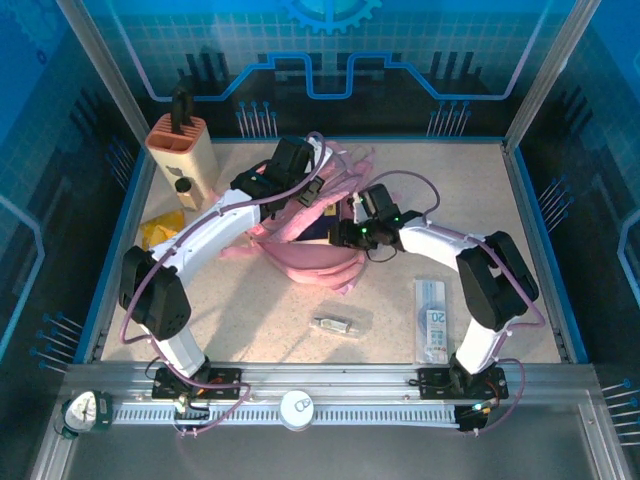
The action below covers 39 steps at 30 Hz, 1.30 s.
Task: Pack the student bag
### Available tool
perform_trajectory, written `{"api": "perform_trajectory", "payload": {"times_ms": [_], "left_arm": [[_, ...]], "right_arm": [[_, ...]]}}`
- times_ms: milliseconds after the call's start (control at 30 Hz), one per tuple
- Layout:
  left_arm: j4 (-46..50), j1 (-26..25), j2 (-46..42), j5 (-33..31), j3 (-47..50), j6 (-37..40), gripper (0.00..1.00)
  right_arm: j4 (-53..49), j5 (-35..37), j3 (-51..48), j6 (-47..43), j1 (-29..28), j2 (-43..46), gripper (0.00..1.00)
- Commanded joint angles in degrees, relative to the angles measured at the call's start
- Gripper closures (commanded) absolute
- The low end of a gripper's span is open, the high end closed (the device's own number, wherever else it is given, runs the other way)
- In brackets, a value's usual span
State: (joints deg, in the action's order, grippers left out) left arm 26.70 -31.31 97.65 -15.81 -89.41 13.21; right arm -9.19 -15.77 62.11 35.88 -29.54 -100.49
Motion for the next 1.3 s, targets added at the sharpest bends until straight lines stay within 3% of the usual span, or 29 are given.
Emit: {"api": "perform_trajectory", "payload": {"times_ms": [0, 267, 400, 567, 867, 1033, 1200, 1267], "left_arm": [[-4.66, 0.02, -4.05, 1.60, -1.02, -2.04, 1.00], [-3.96, 0.02, -4.20, 2.73, -1.93, -3.46, 1.00], [-4.03, 0.04, -4.21, 2.16, -1.99, -3.80, 1.00], [-3.86, 0.02, -3.34, 1.64, -2.03, -5.88, 1.00], [-1.63, 0.08, -1.79, 3.25, 0.38, -12.15, 1.00], [2.51, -0.07, -0.39, 1.87, 1.91, -18.59, 0.93], [2.77, -0.36, -2.04, 7.87, 4.61, -24.14, 0.73], [1.88, -0.33, -4.76, 9.32, 6.92, -26.93, 0.61]], "right_arm": [[-0.52, 1.83, -0.29, -1.15, -1.13, -2.26, 0.66], [5.82, 6.99, 6.91, -2.37, -1.57, -8.23, 0.78], [6.71, 10.14, 8.94, -3.21, -1.48, -9.49, 0.77], [8.75, 8.05, 3.64, -4.39, -2.19, -3.72, 0.70], [2.27, 8.30, -9.07, -9.88, -2.22, 12.27, 0.44], [-3.18, 14.31, -14.00, -12.28, -3.20, 21.58, 0.21], [-6.66, 15.36, -14.84, -15.19, -5.11, 25.98, 0.07], [-7.26, 16.11, -15.06, -15.48, -6.75, 27.15, 0.02]]}}
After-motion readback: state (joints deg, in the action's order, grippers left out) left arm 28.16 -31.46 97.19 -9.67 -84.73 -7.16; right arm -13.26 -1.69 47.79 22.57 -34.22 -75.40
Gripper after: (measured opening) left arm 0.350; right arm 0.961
